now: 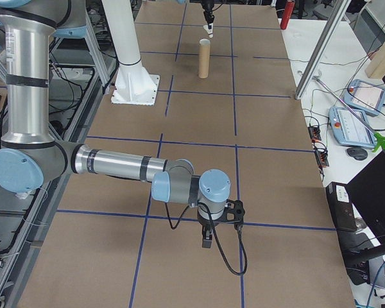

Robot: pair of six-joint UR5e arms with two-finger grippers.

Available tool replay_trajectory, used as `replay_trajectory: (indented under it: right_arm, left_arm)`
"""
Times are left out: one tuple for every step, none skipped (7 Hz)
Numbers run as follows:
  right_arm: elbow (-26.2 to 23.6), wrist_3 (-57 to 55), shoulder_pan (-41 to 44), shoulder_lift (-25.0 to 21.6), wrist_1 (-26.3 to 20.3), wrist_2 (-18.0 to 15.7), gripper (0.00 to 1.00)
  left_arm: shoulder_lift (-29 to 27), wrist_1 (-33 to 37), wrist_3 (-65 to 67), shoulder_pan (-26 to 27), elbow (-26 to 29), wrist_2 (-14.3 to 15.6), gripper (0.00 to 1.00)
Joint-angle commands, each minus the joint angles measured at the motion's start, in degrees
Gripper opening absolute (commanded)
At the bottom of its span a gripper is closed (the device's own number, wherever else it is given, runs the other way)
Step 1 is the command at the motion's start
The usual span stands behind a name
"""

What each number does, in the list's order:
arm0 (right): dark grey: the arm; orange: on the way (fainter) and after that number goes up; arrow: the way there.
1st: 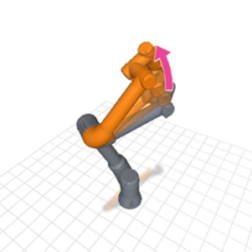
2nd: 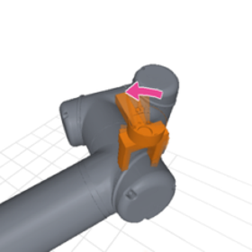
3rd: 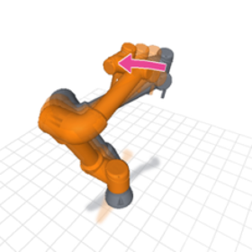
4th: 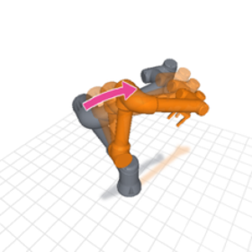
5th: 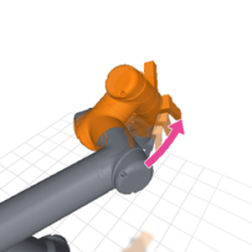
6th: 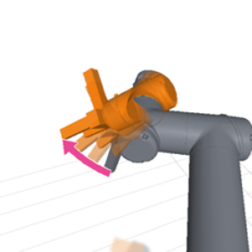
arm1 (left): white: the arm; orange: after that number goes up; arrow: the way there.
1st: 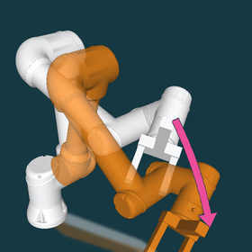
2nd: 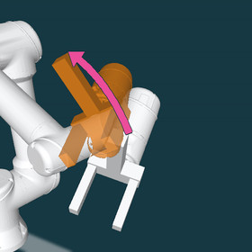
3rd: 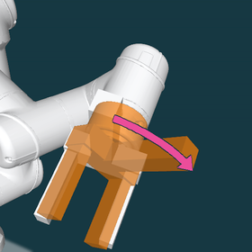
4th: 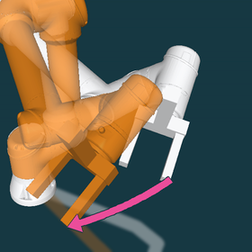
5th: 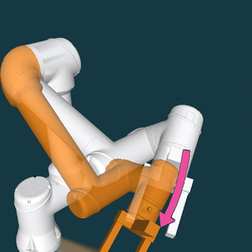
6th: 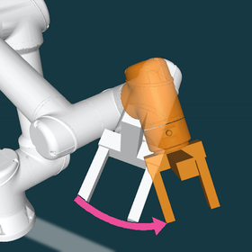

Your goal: Collect badminton balls into bucket

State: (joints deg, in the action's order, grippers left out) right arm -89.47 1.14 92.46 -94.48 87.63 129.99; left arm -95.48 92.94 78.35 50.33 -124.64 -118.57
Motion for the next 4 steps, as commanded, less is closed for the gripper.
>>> replay_trajectory:
  right_arm:
    - [0.0, 0.0, 0.0, 0.0, 0.0, 0.0, 1.0]
    - [0.0, 0.0, 0.0, 0.0, 0.0, 0.0, 1.0]
    - [0.0, 0.0, 0.0, 0.0, 0.0, 0.0, 1.0]
    - [0.0, 0.0, 0.0, 0.0, 0.0, 0.0, 1.0]
  left_arm:
    - [-20.67, -37.28, -4.77, -0.05, -3.5, 5.78, 0.0]
    - [-30.45, -50.79, -4.88, -0.14, -3.59, 7.37, 0.0]
    - [-37.25, -60.76, -4.97, -1.1, -3.41, 7.65, 0.0]
    - [-38.54, -61.64, -4.79, -2.5, -2.8, 7.65, 0.0]
